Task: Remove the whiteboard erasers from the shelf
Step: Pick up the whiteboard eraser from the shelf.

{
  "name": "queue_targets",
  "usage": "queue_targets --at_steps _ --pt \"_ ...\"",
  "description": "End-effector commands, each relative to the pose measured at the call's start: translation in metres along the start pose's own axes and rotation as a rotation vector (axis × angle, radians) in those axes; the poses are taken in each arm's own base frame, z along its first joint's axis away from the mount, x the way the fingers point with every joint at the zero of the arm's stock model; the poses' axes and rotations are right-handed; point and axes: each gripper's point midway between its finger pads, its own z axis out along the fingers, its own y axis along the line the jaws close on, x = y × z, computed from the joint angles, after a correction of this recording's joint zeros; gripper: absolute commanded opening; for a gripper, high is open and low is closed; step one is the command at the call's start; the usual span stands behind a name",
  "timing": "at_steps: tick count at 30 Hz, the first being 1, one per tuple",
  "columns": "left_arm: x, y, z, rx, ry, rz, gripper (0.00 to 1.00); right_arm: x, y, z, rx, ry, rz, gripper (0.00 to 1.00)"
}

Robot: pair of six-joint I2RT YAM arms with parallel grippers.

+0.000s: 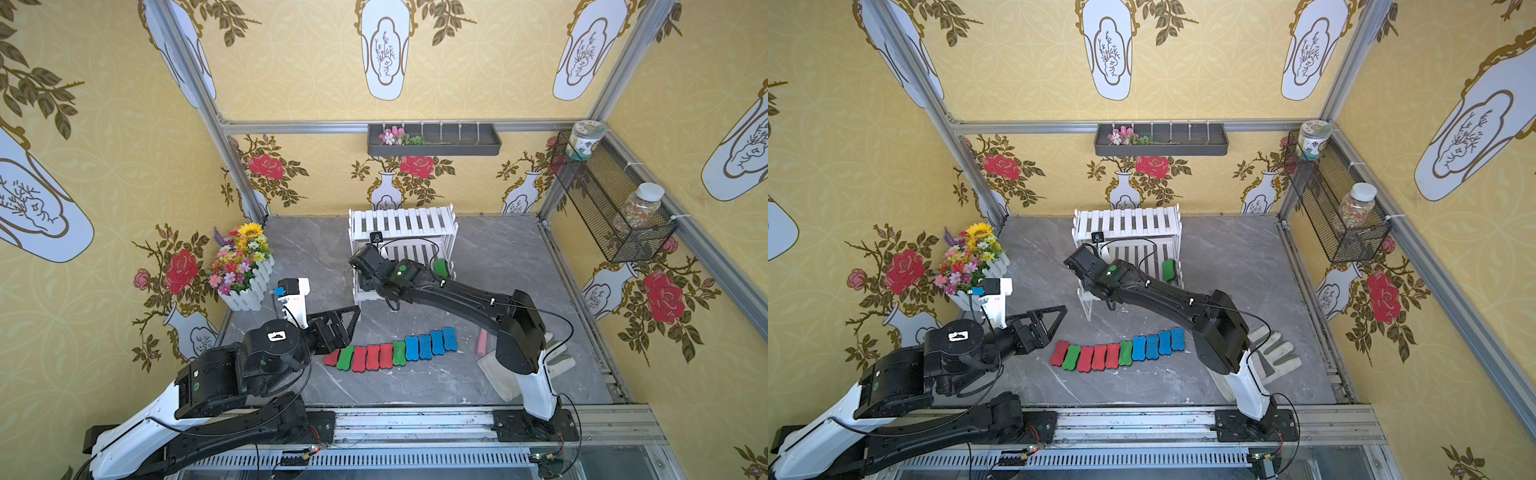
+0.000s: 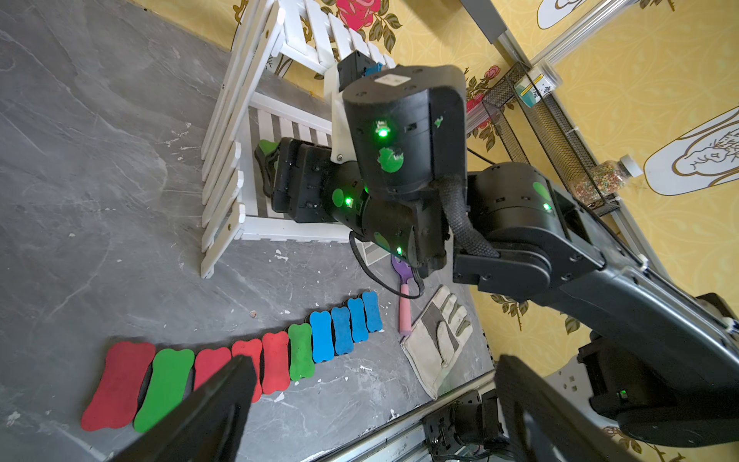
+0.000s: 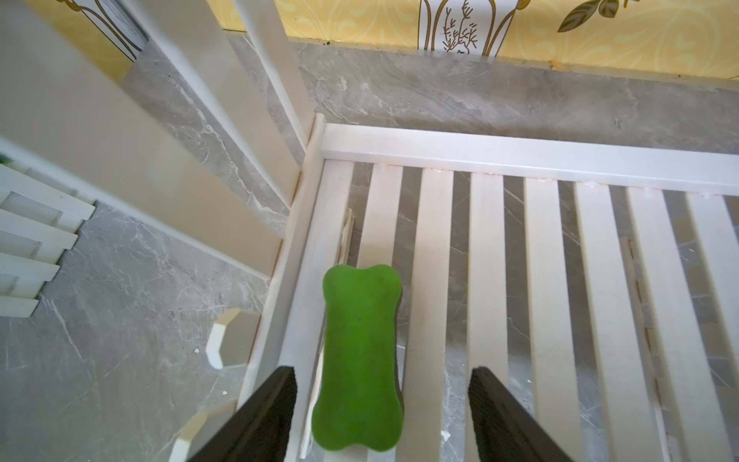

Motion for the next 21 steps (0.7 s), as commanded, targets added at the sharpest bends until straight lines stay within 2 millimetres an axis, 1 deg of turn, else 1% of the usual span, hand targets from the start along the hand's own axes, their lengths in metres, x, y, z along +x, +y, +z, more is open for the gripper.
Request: queue_targets --at_steps 1,7,13,18,21 --pt "-0.005 -0.003 -0.002 0.013 -0.015 -0.001 1.0 0.008 0.001 0.006 0.002 0.031 -0.021 0.74" --pt "-0.006 -0.002 -0.004 0.01 -0.018 0.001 0.99 0.015 -0.001 0.015 0.016 0.062 -0.024 0.74" --pt "-0.007 -0.003 -0.004 0.01 -0.023 0.005 1.0 0.019 -0.002 0.02 0.019 0.068 -0.031 0.65" --pt "-0.007 -0.003 -0.004 0.009 -0.021 0.005 1.0 0.017 -0.001 0.021 0.014 0.065 -0.041 0.63" --pt "-0.006 -0.001 -0.004 0.006 -0.022 0.003 1.0 0.018 0.0 0.021 0.013 0.063 -0.042 0.58"
